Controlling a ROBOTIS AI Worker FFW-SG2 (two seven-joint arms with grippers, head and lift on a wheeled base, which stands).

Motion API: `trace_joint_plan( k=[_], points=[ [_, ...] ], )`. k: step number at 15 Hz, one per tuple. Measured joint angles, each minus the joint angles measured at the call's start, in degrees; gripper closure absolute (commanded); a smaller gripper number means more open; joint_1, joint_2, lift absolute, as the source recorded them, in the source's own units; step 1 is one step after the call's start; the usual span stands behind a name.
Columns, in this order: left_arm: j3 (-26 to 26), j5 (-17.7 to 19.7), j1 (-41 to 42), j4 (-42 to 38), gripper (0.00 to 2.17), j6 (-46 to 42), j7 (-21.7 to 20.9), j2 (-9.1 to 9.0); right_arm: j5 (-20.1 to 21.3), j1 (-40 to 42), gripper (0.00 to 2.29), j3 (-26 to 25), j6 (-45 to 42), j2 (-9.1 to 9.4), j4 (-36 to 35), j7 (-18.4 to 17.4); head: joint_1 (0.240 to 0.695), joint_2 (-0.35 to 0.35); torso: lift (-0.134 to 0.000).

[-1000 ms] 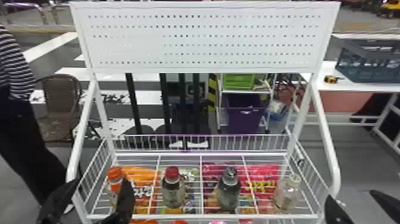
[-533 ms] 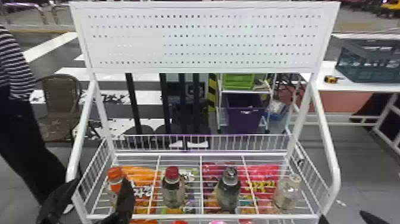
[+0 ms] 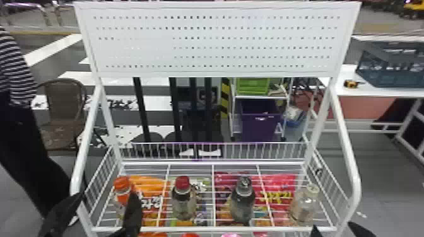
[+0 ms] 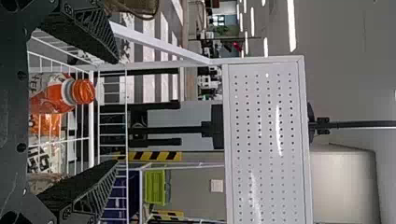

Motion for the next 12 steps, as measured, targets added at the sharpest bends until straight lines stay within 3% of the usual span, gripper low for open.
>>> trace_joint_plan(
  k=[6, 10, 12],
  points=[
    [0.13, -0.37, 1.13, -0.97, 0.12, 0.08, -0.06, 0.18, 3.21, -7.04, 0.13, 4.12, 0.73, 0.44, 5.27, -1.32, 0.499, 0.000, 0.000],
    [0.28, -0.49, 1.60, -1.68, 0.12, 1.42, -0.06, 0.26, 5.35, -9.84, 0.13, 5.28, 1.46, 0.49, 7.47, -5.39, 0.499, 0.000, 0.000],
    [0.28, -0.52, 1.75, -1.67, 0.12, 1.46, -0.09, 0.32, 5.61, -10.34, 0.13, 5.41, 2.20, 0.49, 7.67, -5.78, 0.499, 0.000, 0.000]
  ],
)
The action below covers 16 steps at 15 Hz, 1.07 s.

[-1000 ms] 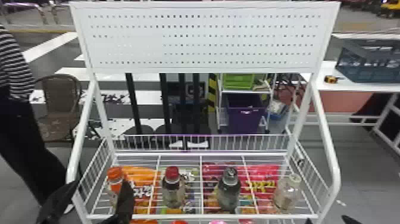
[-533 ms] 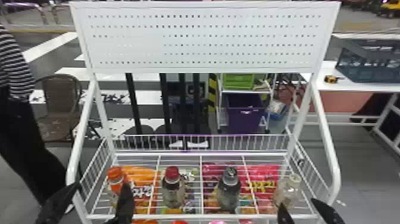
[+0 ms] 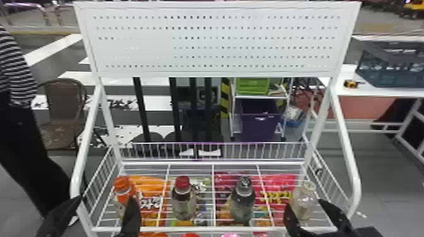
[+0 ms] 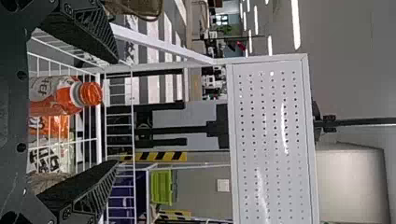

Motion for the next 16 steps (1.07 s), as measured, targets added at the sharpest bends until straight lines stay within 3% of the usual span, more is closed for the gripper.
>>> trace_joint_plan(
  k=[4, 7, 11, 16],
  points=[
    [-0.09, -0.01, -0.12, 0.15, 0.12, 0.01, 0.05, 0.00, 0.23, -1.03, 0.13, -0.05, 2.13, 0.00, 0.33, 0.03, 0.499, 0.000, 0.000],
    [-0.25, -0.01, -0.10, 0.46, 0.12, -0.05, 0.09, -0.05, 0.23, 2.67, 0.13, 0.20, 1.82, 0.00, -3.64, -1.61, 0.499, 0.000, 0.000],
    [-0.25, 0.04, -0.51, 1.42, 0.12, -0.91, 0.08, -0.09, -0.13, 12.67, 0.14, -0.59, -0.86, 0.00, -16.80, -6.05, 0.499, 0.000, 0.000],
    [-0.66, 0.24, -1.72, 2.07, 0.12, -1.18, 0.00, -0.20, -3.35, 23.36, 0.13, -4.50, -0.74, -0.06, -35.39, -4.19, 0.499, 0.000, 0.000]
  ],
)
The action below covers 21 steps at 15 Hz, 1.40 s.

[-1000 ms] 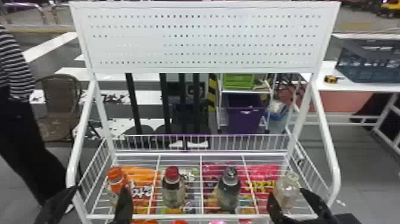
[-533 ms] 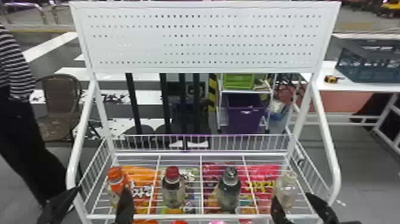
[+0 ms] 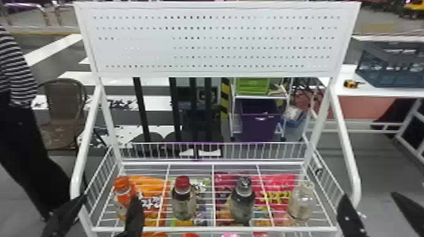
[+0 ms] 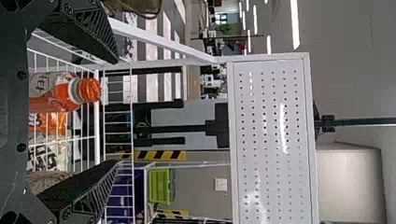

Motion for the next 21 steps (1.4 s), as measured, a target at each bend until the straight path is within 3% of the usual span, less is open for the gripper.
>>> trace_joint_plan(
  k=[3, 5, 13, 21],
  points=[
    [-0.28, 0.11, -0.42, 0.08, 0.12, 0.11, 0.00, -0.03, -1.37, 1.96, 0.14, -2.28, 13.88, 0.05, -9.76, 4.65, 0.499, 0.000, 0.000],
    [-0.53, 0.20, -0.54, 0.09, 0.12, 0.13, 0.00, -0.02, -1.63, 2.08, 0.14, -2.82, 20.02, 0.06, -13.68, 5.59, 0.499, 0.000, 0.000],
    [-0.46, 0.20, -0.60, 0.20, 0.12, -0.12, 0.09, 0.02, -5.84, 2.96, 0.14, -4.25, 15.39, 0.06, -11.03, 6.69, 0.499, 0.000, 0.000],
    [0.39, 0.35, -0.54, 0.20, 0.12, -0.21, 0.09, -0.11, -5.98, 5.79, 0.14, -4.66, 13.60, 0.06, -11.46, 6.85, 0.499, 0.000, 0.000]
  ],
)
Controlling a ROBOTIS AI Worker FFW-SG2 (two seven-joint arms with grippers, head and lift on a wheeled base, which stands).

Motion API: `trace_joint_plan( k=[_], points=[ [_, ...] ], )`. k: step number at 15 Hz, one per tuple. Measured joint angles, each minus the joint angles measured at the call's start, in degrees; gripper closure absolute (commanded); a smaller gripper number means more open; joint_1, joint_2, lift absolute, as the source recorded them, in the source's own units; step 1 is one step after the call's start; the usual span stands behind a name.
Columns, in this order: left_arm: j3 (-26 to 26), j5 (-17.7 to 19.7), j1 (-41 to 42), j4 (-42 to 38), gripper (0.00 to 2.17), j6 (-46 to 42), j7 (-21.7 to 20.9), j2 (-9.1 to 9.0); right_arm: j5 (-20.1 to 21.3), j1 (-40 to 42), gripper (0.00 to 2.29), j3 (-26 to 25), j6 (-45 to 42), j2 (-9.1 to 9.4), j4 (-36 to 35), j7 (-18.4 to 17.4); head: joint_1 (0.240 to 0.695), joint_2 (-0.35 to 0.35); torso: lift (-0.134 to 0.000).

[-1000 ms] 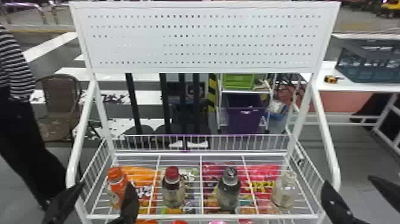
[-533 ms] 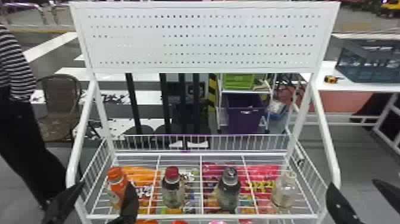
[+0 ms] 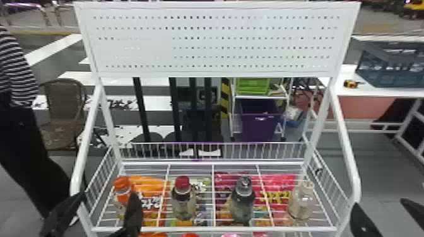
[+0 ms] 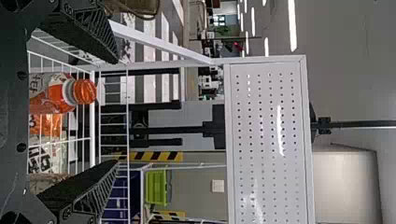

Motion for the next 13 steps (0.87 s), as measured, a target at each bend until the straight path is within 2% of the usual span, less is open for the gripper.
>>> trace_joint_plan(
  k=[13],
  points=[
    [-0.23, -0.06, 0.35, -0.32, 0.12, 0.00, 0.00, 0.07, 0.00, 0.36, 0.14, -0.06, 0.03, 0.00, -0.57, 0.02, 0.499, 0.000, 0.000]
  ],
)
